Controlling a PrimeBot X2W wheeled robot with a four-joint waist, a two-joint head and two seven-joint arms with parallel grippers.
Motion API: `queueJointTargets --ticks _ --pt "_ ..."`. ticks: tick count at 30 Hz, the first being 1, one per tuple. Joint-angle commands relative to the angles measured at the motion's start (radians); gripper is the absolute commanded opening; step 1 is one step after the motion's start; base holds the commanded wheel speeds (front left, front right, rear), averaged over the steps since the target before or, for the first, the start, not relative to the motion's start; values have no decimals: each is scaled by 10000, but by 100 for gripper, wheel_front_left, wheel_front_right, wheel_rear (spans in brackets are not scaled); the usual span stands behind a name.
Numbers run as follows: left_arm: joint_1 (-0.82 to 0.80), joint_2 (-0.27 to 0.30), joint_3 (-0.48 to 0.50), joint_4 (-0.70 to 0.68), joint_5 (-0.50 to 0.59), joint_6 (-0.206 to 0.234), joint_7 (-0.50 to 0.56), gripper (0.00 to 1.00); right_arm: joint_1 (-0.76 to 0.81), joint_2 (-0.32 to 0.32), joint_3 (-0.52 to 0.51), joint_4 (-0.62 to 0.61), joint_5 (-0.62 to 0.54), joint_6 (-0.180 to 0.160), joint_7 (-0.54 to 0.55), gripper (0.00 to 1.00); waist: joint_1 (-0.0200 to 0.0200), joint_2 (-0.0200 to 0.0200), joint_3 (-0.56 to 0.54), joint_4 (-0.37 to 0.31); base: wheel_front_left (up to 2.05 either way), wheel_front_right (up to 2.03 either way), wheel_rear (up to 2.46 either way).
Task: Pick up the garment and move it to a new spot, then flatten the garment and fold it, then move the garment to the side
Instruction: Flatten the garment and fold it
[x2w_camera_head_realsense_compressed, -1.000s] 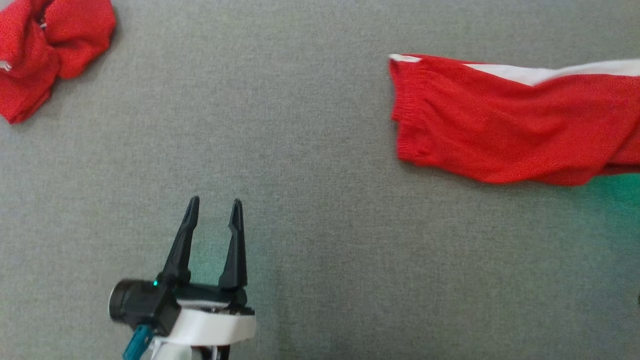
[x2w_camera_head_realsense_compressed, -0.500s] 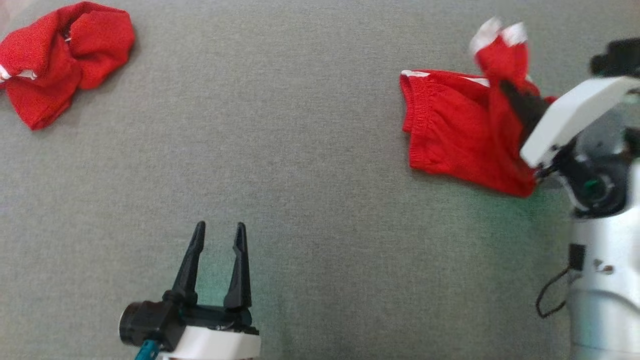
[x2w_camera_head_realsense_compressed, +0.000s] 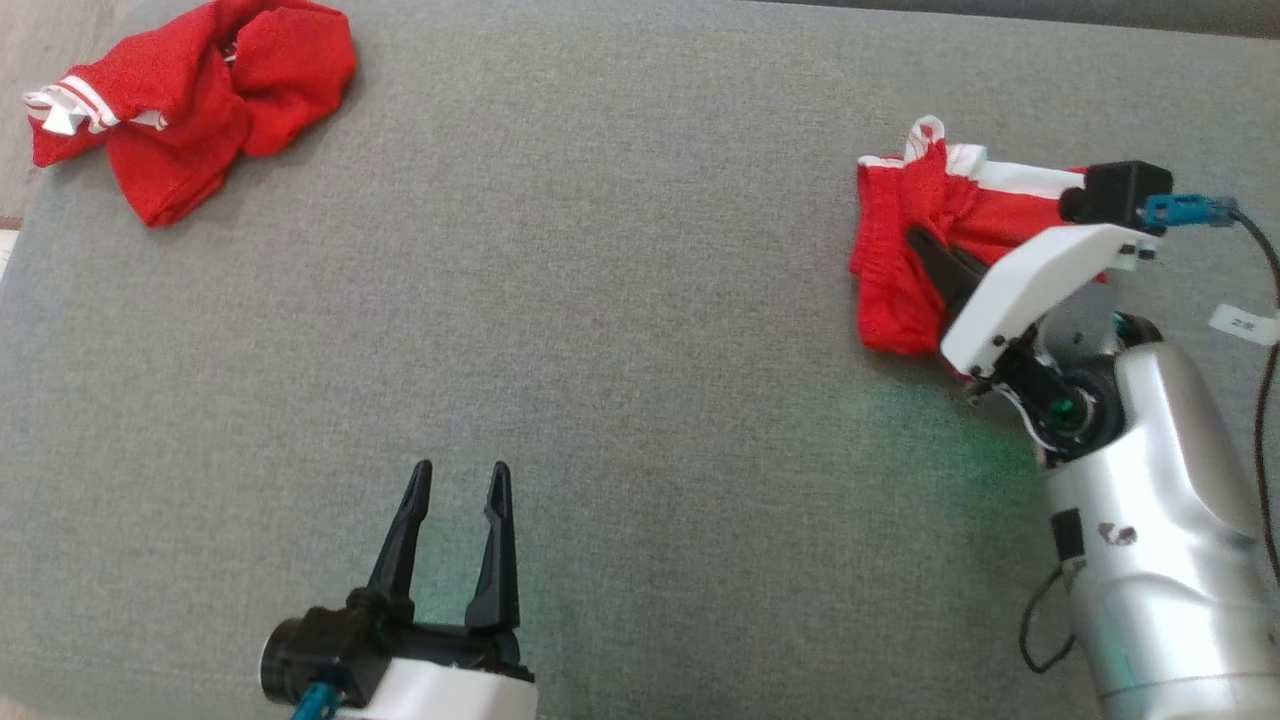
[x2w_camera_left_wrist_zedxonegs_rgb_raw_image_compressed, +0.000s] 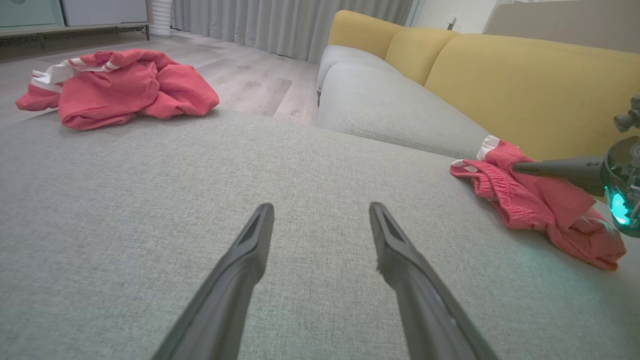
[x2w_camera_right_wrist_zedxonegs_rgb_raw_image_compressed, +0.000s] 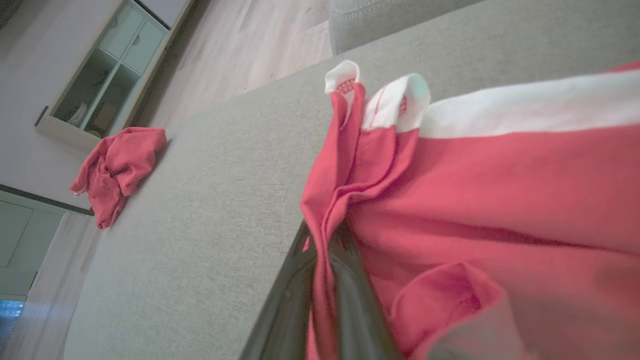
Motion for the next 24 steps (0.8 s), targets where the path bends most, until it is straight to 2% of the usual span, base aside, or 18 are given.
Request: queueJointTargets --ticks 1,2,3,10,13,15,18,24 --pt "-113 -38 169 -220 -107 84 -51 100 -541 61 446 -242 258 75 -317 18 0 0 -33 3 0 0 0" --pt "-102 -38 151 -204 -112 101 -51 100 -587 61 579 -162 407 75 -513 55 0 0 -54 -4 0 0 0" --pt "-94 -38 140 -189 -116 118 -51 100 -628 61 757 -109 520 75 -705 100 0 0 -70 -23 0 0 0" --pt "-25 -38 218 -135 -137 190 -51 100 -535 61 2153 -192 2236 75 -1657 100 0 0 -260 -350 0 0 0" --pt "49 -39 309 -116 -121 209 -51 100 -258 62 2598 -697 2391 75 -2209 100 0 0 -415 -567 0 0 0" --pt "126 -39 395 -137 -118 230 -51 100 -5 62 2738 -1161 1836 75 -2659 100 0 0 -537 -736 0 0 0" --pt "270 -39 538 -192 -95 254 -51 100 515 -98 2731 -1902 -9 75 -3362 100 0 0 -744 -981 0 0 0" --pt "611 -39 820 -363 -8 238 -51 100 2165 -415 1670 -3214 -2131 75 -4242 100 0 0 -1099 -1272 0 0 0"
